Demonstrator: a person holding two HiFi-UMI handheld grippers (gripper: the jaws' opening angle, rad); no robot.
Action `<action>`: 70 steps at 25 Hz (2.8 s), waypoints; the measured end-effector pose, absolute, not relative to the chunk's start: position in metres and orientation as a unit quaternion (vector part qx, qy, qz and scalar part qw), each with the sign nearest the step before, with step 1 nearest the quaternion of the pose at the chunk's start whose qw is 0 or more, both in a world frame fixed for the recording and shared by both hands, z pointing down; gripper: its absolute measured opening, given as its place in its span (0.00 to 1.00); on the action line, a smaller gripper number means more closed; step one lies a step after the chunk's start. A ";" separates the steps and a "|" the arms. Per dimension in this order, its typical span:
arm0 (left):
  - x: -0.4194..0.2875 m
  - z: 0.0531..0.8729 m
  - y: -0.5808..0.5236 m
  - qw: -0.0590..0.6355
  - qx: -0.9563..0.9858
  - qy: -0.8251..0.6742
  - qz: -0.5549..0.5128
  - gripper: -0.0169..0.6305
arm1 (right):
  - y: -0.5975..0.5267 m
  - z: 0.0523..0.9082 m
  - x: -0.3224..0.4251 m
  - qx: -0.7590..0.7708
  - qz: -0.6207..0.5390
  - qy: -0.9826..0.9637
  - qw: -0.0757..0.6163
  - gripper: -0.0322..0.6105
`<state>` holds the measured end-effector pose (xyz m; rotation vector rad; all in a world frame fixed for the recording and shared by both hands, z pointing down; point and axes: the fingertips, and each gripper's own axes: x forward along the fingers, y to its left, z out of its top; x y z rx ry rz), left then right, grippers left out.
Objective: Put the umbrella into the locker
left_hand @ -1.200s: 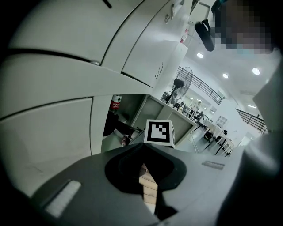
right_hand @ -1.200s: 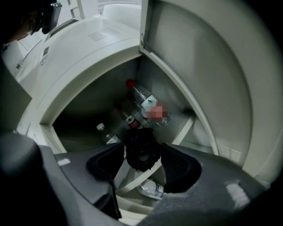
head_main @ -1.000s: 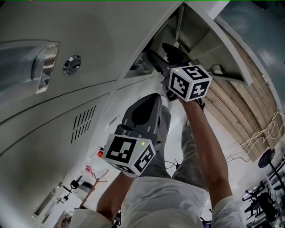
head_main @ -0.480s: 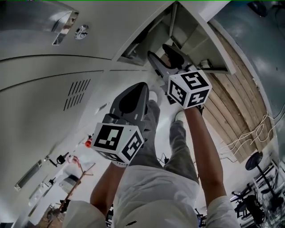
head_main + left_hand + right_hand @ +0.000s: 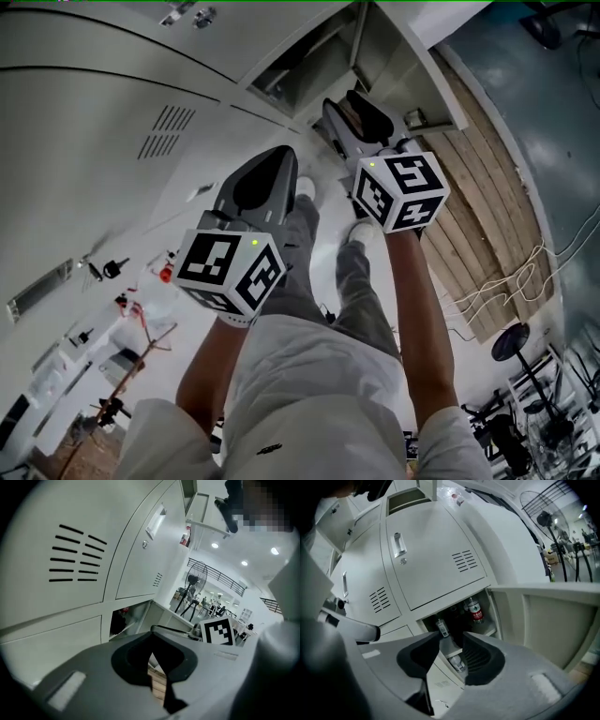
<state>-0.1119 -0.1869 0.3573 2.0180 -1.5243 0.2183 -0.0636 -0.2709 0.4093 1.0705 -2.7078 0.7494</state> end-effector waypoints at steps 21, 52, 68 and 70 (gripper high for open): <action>-0.088 0.274 -0.130 0.241 0.740 -0.627 0.033 0.05 | -0.180 0.308 0.022 0.364 0.161 -0.914 0.078 0.15; -0.026 0.157 -0.028 0.104 0.790 -0.604 0.006 0.05 | -0.061 0.147 0.143 0.396 0.073 -0.915 0.012 0.04; -0.010 0.140 -0.011 0.093 0.800 -0.593 -0.009 0.05 | -0.031 0.133 0.153 0.393 0.065 -0.917 0.011 0.04; -0.008 0.139 -0.012 0.092 0.801 -0.591 -0.014 0.05 | -0.029 0.132 0.151 0.383 0.060 -0.922 0.013 0.04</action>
